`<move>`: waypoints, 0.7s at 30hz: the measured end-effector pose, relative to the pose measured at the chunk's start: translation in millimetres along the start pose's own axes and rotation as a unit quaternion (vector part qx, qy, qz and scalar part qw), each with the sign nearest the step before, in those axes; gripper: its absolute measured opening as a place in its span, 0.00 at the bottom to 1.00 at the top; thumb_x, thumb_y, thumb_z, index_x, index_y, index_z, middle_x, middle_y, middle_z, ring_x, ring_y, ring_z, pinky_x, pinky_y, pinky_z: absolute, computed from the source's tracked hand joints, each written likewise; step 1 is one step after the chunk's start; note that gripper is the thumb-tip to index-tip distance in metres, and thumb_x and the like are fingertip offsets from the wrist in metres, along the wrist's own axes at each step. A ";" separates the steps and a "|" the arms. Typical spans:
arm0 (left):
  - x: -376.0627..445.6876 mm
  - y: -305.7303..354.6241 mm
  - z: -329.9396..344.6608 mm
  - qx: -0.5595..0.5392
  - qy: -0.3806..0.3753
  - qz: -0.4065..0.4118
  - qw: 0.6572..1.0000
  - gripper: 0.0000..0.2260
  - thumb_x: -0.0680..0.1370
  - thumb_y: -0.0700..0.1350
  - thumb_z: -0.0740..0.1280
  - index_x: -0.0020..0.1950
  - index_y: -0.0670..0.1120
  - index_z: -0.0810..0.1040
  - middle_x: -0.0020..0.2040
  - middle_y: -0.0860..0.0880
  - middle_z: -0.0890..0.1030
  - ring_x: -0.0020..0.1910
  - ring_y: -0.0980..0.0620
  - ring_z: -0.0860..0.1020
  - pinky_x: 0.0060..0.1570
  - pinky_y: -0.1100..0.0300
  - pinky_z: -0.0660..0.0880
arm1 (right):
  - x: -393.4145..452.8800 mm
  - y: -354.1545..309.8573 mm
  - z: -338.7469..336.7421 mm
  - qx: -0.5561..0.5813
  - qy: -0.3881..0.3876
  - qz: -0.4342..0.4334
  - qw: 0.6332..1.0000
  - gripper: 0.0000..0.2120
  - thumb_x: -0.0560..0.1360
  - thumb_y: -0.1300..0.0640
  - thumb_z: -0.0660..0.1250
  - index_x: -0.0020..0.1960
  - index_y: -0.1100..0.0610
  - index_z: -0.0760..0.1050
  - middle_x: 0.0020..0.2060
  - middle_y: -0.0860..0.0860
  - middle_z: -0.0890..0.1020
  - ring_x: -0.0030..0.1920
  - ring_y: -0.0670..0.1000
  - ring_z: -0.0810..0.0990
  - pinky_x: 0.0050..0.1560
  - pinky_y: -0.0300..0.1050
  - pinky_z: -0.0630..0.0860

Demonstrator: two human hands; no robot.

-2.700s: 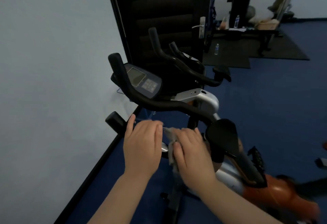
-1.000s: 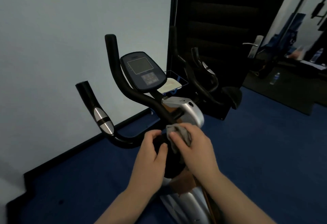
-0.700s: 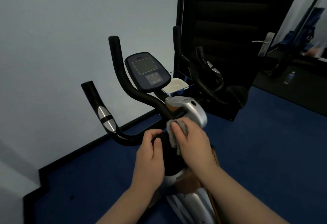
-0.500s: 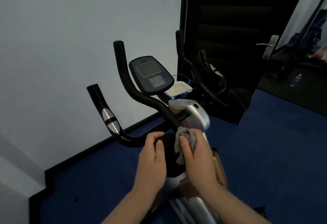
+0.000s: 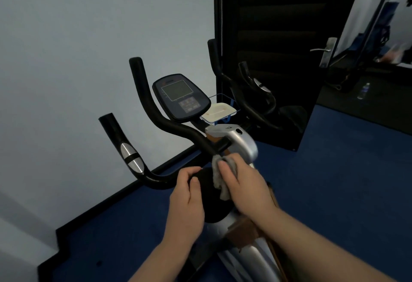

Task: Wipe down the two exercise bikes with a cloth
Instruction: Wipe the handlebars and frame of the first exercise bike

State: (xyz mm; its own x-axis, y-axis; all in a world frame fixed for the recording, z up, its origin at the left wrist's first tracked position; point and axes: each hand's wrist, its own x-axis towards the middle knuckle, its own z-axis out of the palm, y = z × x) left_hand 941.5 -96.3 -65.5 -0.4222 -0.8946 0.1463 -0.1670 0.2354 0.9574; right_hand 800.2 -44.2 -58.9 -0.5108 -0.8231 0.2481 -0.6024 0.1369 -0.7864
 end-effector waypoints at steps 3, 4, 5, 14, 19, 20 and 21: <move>-1.1 -1.8 2.3 -0.002 0.012 0.002 1.000 0.12 0.84 0.47 0.54 0.54 0.63 0.74 0.45 0.54 0.81 0.42 0.59 0.79 0.36 0.68 0.74 | -14.4 2.7 16.3 0.127 0.063 0.029 0.989 0.10 0.80 0.41 0.56 0.49 0.44 0.72 0.40 0.41 0.81 0.40 0.37 0.79 0.35 0.30 0.71; -0.9 -2.4 2.2 -0.004 0.011 0.002 1.000 0.12 0.84 0.47 0.54 0.55 0.62 0.74 0.45 0.53 0.80 0.42 0.60 0.79 0.35 0.70 0.73 | -30.4 4.7 28.6 0.171 0.097 0.046 0.979 0.10 0.79 0.40 0.55 0.50 0.43 0.72 0.42 0.40 0.81 0.41 0.37 0.80 0.38 0.30 0.73; -0.9 -3.0 1.7 -0.004 0.008 0.003 1.000 0.12 0.84 0.47 0.54 0.55 0.61 0.74 0.46 0.53 0.80 0.42 0.60 0.79 0.35 0.70 0.73 | -45.4 6.6 38.7 0.196 0.114 0.070 0.971 0.11 0.78 0.39 0.54 0.50 0.42 0.71 0.43 0.39 0.81 0.41 0.39 0.81 0.39 0.34 0.75; -0.5 -4.9 3.0 -0.015 0.014 0.013 1.000 0.12 0.84 0.45 0.55 0.56 0.59 0.74 0.46 0.54 0.80 0.44 0.61 0.80 0.36 0.71 0.74 | -46.3 13.5 32.2 0.153 0.117 0.048 0.980 0.12 0.76 0.37 0.57 0.54 0.41 0.71 0.45 0.39 0.80 0.46 0.40 0.81 0.45 0.41 0.79; 0.0 -4.1 0.7 -0.017 0.001 0.005 1.000 0.11 0.84 0.46 0.55 0.56 0.59 0.74 0.48 0.54 0.80 0.46 0.62 0.79 0.36 0.71 0.74 | -41.2 2.4 32.8 0.192 0.118 0.071 0.972 0.11 0.77 0.42 0.62 0.57 0.44 0.70 0.49 0.42 0.80 0.51 0.42 0.80 0.52 0.52 0.79; 0.1 -3.9 1.0 -0.021 0.003 0.004 1.000 0.11 0.84 0.46 0.55 0.56 0.59 0.74 0.49 0.54 0.80 0.46 0.62 0.79 0.37 0.72 0.74 | -36.7 -0.5 30.8 0.187 0.121 0.062 0.973 0.11 0.77 0.42 0.62 0.57 0.44 0.71 0.49 0.43 0.80 0.51 0.42 0.80 0.52 0.53 0.79; -0.1 -3.9 1.4 -0.025 0.006 0.004 1.000 0.11 0.84 0.46 0.55 0.56 0.59 0.74 0.48 0.54 0.80 0.46 0.62 0.79 0.37 0.72 0.74 | -36.3 -2.1 32.1 0.190 0.129 0.056 0.972 0.12 0.77 0.43 0.61 0.59 0.45 0.70 0.50 0.43 0.80 0.52 0.43 0.79 0.53 0.53 0.78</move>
State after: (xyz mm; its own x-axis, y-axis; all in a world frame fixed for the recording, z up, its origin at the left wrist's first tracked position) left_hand 941.0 -96.6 -69.6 -0.4129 -0.8973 0.1562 -0.1195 0.2234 0.9674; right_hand 839.7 -32.3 -84.4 -0.7266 -0.6424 0.2435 -0.2893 -0.0353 -0.9566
